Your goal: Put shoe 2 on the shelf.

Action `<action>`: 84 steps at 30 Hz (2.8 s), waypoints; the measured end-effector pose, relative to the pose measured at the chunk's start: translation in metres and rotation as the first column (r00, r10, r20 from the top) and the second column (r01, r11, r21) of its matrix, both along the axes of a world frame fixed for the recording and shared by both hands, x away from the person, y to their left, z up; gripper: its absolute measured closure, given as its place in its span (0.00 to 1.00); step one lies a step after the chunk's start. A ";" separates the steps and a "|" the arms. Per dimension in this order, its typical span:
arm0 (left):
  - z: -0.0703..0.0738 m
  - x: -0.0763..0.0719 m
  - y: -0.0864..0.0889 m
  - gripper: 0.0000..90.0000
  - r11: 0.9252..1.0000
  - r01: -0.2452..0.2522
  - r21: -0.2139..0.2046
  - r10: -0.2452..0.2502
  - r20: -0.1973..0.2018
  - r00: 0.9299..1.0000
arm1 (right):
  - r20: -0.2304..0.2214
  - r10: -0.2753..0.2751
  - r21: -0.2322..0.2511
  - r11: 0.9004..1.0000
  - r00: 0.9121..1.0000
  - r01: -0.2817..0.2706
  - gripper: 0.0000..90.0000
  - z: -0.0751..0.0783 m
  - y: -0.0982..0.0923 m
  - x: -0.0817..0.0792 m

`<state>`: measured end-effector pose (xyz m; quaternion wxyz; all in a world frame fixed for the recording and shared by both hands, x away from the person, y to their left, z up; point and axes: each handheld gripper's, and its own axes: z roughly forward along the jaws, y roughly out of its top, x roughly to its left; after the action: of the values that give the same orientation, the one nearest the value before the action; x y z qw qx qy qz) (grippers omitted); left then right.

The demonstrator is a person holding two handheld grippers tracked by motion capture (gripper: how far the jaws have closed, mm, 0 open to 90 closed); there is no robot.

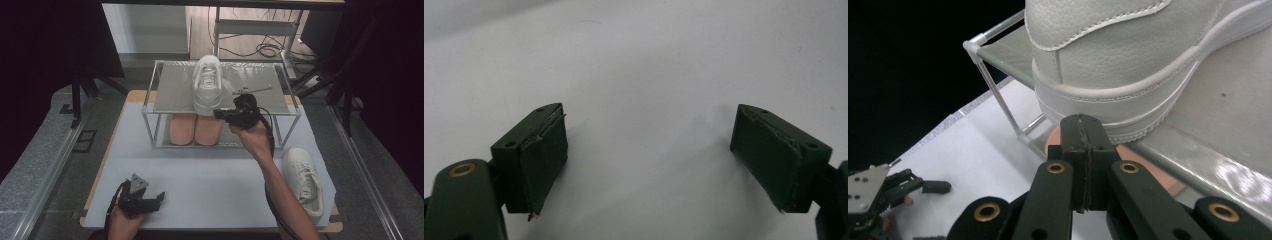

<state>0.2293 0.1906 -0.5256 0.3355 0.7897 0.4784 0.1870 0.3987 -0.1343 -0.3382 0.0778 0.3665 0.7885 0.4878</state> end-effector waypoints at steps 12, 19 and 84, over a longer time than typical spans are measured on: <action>0.000 0.000 0.000 0.17 1.000 0.000 0.001 0.000 0.001 1.000 | 0.018 0.008 -0.018 1.000 1.000 -0.008 1.00 0.000 0.013 0.001; 0.000 0.000 0.000 0.17 1.000 0.000 0.000 0.000 0.002 1.000 | 0.034 0.000 -0.060 0.998 0.999 0.002 0.89 0.002 0.002 -0.008; 0.000 0.000 0.000 0.17 1.000 -0.001 0.002 0.001 -0.002 1.000 | -0.041 -0.143 -0.359 0.926 0.989 0.119 0.91 -0.047 -0.158 -0.078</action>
<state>0.2290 0.1906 -0.5254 0.3340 0.7901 0.4788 0.1869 0.3205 -0.2920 -0.3854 0.1488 0.4141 0.8395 0.3187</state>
